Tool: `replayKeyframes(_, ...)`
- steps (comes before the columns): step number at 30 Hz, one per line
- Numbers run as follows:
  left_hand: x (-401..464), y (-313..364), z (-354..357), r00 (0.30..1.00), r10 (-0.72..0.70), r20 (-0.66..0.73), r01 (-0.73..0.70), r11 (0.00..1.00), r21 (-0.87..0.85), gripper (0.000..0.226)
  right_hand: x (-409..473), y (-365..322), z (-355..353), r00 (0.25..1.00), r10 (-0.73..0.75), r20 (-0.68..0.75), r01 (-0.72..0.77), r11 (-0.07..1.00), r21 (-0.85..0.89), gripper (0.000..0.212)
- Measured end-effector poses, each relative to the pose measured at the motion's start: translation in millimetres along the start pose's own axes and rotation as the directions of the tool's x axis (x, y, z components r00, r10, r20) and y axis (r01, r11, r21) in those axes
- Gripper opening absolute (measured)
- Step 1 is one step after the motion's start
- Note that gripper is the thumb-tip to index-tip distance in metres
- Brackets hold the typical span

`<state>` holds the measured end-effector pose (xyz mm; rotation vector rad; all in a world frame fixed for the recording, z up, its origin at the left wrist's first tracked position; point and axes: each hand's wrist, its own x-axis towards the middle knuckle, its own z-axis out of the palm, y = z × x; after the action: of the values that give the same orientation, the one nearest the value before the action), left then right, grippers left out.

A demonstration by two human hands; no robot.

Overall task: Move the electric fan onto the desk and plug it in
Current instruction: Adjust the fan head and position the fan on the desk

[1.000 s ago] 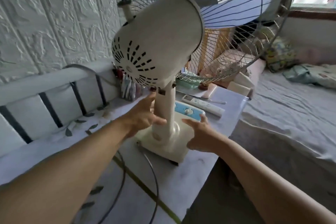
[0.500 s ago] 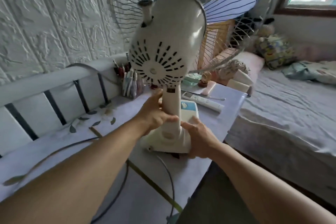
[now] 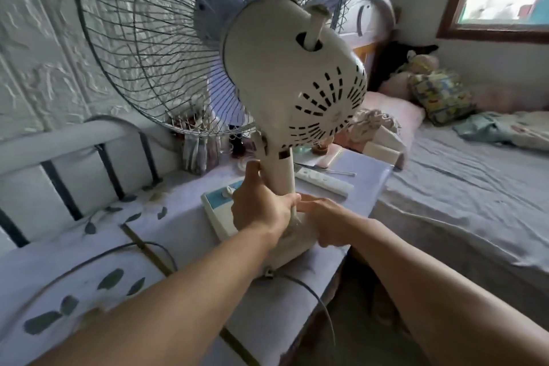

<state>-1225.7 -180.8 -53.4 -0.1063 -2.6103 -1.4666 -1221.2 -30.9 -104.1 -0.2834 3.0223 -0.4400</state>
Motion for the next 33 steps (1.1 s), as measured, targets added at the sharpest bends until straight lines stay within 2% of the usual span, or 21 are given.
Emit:
replayKeyframes(3, 2.1, 1.5, 4.5, 1.000, -0.004, -0.016, 0.004, 1.000, 0.003, 0.058, 3.8, 7.4, -0.6, 0.998, -0.066, -0.007, 0.066, 0.998, 0.004, 0.079)
replayKeyframes(7, 3.5, 0.4, 5.6, 1.000, -0.005, -0.001, 0.005, 1.000, 0.008, 0.057, 2.2, 8.0, 0.7, 0.998, -0.069, -0.007, 0.069, 0.996, -0.062, 0.081)
replayKeyframes(12, 8.9, 3.1, -8.5, 0.983, -0.072, 0.168, 0.065, 0.997, 0.051, 0.058, -17.2, -5.0, -17.6, 0.996, 0.073, 0.042, -0.072, 0.997, -0.028, 0.090)
replayKeyframes(16, 4.0, 16.7, -35.4, 0.954, -0.115, 0.275, 0.090, 0.991, 0.101, 0.081, -47.4, -22.9, -46.6, 0.987, 0.155, 0.041, -0.158, 0.984, 0.084, 0.095)
replayKeyframes(19, -8.3, 30.7, -62.0, 0.946, -0.129, 0.296, 0.091, 0.986, 0.139, 0.086, -71.1, -38.2, -68.1, 0.984, 0.178, -0.015, -0.173, 0.972, 0.160, 0.095)
replayKeyframes(25, -16.8, 55.6, -114.4, 0.931, -0.119, 0.346, 0.065, 0.985, 0.163, 0.074, -102.3, -66.7, -118.5, 0.951, 0.265, -0.161, -0.230, 0.950, 0.210, 0.103)
replayKeyframes(29, -11.2, 65.1, -131.5, 0.920, -0.122, 0.372, 0.094, 0.991, 0.093, 0.074, -105.1, -87.3, -151.7, 0.887, 0.328, -0.325, -0.223, 0.921, 0.320, 0.116)
replayKeyframes(33, -4.4, 67.3, -136.7, 0.912, -0.105, 0.397, 0.078, 0.993, 0.084, 0.067, -94.5, -114.7, -173.0, 0.797, 0.426, -0.428, -0.223, 0.867, 0.447, 0.132)
